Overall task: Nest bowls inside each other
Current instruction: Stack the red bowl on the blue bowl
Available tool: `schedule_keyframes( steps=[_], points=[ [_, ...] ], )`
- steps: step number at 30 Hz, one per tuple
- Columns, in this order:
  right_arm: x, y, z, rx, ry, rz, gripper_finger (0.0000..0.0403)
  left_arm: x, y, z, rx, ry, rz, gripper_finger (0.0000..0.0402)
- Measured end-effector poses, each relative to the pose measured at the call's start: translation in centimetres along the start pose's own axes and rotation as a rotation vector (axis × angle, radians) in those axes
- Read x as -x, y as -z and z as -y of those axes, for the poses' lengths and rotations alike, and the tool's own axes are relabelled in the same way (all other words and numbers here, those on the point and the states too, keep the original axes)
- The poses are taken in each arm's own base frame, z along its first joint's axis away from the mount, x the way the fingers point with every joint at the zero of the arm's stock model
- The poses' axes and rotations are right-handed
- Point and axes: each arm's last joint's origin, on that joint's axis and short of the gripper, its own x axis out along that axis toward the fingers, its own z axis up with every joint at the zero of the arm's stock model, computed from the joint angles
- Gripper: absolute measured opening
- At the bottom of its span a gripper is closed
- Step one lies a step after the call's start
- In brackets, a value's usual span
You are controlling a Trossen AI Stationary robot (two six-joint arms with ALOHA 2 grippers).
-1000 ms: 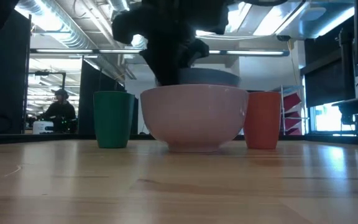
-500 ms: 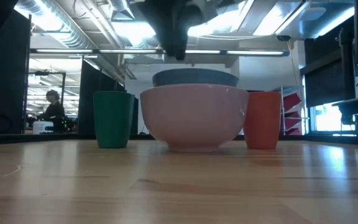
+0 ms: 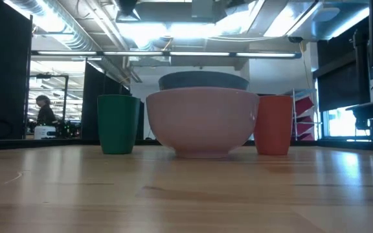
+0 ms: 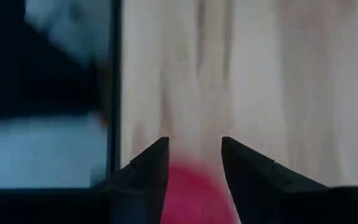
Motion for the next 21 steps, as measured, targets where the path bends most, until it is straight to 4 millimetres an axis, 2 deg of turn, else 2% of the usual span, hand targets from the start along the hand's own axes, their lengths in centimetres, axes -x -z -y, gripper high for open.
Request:
schedule_keyframes(
  steps=[9,15,21],
  points=[
    [1.5,4.1,0.5,0.112,0.036,-0.303,0.0104,-1.9,1.3,1.3,-0.067,0.029,0.061,0.0145],
    [-0.1,4.2,0.7,0.000,0.012,-0.300,0.0102,-2.6,1.9,1.4,-0.011,0.030,0.043,0.0145],
    [-2.0,4.9,2.0,-0.066,0.040,-0.295,0.0101,-2.8,1.5,1.3,0.111,0.031,0.072,0.0145]
  ],
)
